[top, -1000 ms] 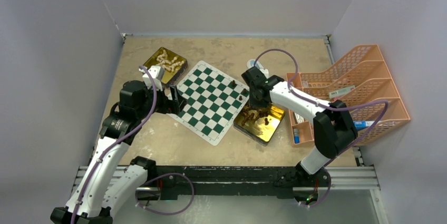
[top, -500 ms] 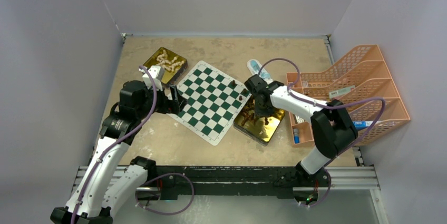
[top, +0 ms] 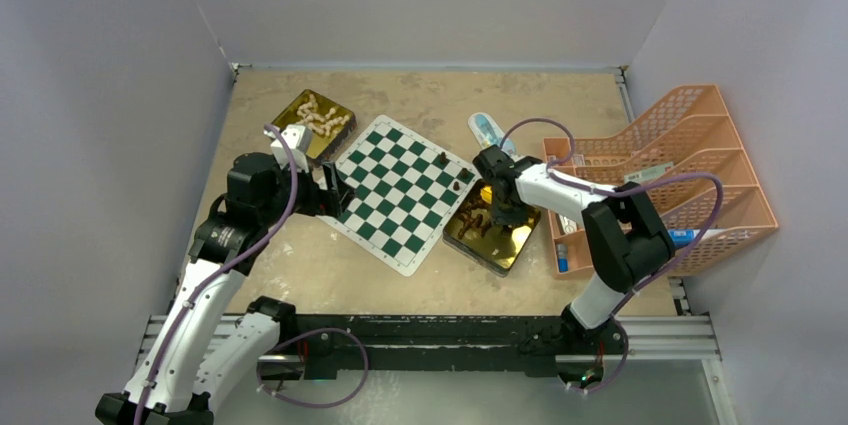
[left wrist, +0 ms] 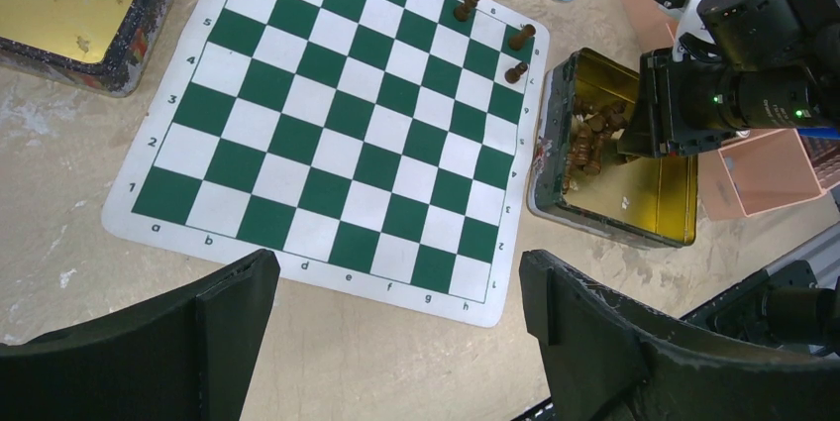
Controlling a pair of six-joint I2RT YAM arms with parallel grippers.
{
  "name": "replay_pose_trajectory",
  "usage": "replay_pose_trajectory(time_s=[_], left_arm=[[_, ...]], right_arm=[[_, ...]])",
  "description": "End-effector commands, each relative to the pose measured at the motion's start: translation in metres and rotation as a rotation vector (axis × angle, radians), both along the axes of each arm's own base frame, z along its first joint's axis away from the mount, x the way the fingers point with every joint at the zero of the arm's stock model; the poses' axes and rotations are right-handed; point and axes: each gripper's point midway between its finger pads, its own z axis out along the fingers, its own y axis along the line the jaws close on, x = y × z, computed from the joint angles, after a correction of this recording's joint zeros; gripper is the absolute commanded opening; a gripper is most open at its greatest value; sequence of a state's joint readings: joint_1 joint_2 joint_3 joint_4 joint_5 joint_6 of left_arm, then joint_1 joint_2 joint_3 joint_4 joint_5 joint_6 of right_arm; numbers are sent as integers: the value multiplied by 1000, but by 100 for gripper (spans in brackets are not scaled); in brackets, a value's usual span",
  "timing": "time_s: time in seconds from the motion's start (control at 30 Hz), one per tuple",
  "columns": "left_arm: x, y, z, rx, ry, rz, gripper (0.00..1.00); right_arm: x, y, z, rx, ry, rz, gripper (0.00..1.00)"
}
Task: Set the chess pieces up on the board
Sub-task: Pick up the chess piece from the storage box.
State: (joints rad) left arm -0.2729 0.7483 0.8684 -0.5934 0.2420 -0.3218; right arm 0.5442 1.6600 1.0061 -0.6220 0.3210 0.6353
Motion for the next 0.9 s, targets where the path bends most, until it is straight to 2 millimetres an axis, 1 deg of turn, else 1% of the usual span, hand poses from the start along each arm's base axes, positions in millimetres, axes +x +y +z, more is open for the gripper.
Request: replay_pose_trajectory(time_s=[0.0, 0.17, 0.23, 0.3, 0.4, 0.53, 0.73, 0.8, 0.87], left_arm=[[1, -4, 8, -20, -30, -12, 92], [1, -4, 7, -19, -29, -12, 92], [1, -4, 7, -19, -28, -11, 92], [1, -4, 6, -19, -26, -12, 92], [1, -5, 6, -19, -23, -14, 92], [1, -4, 5, -18, -23, -13, 92], [2, -8, 5, -28, -14, -27, 91], [2, -11, 6, -44, -3, -37, 90], [-1, -18, 12, -78, 4, -63, 89]], right_arm=[[-1, -2, -11, 6, 21, 18, 30], [-2, 2, -16, 21, 30, 35, 25], [-1, 2, -13, 25, 23, 36, 22], [3, 3, -6, 31, 3, 33, 20], [9, 6, 10, 49, -38, 33, 19], [21, 12, 43, 92, -127, 35, 16], [29, 19, 75, 150, -205, 36, 15], [34, 27, 89, 197, -241, 48, 14], [40, 40, 106, 270, -287, 68, 14]])
